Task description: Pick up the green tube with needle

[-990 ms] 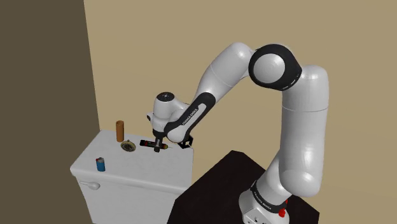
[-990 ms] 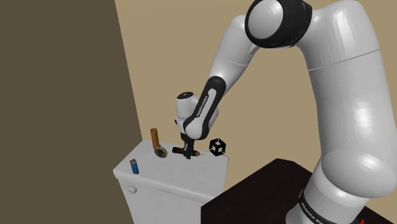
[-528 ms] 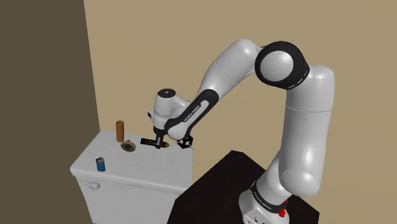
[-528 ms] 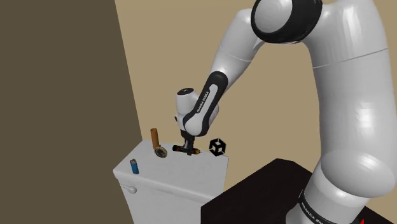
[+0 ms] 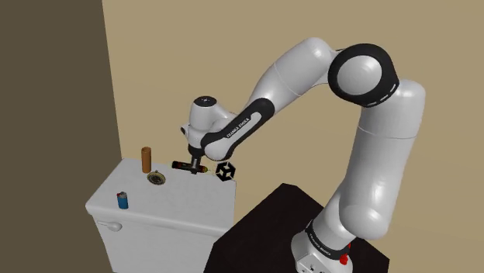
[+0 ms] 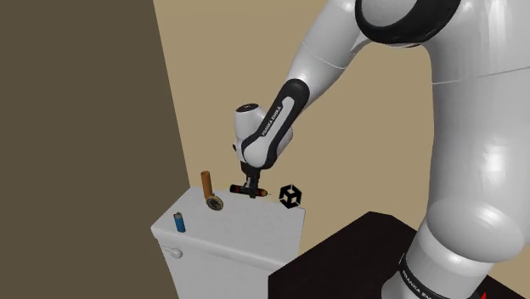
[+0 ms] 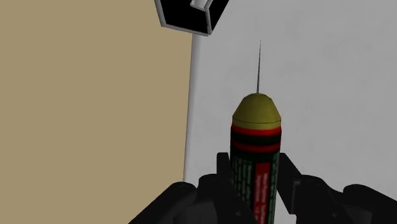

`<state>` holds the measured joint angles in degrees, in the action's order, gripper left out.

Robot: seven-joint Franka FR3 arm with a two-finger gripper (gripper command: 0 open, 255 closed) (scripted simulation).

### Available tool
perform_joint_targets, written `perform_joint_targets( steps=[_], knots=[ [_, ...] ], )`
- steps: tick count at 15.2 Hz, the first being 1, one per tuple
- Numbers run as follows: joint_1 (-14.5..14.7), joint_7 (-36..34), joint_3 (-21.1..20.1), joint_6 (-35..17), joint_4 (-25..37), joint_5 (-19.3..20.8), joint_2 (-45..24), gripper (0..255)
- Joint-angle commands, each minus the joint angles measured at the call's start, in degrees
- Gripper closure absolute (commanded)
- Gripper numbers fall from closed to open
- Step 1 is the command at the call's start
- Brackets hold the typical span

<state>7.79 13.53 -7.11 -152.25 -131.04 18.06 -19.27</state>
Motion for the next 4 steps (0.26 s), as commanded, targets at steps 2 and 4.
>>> perform_joint_targets(
  steps=[2,4],
  knots=[
    [-0.4,1.0,-0.7,1.9,-0.3,-1.1,2.1,255],
    [-0.5,1.1,-0.7,2.0,-0.3,-1.2,2.3,255]
  ],
)
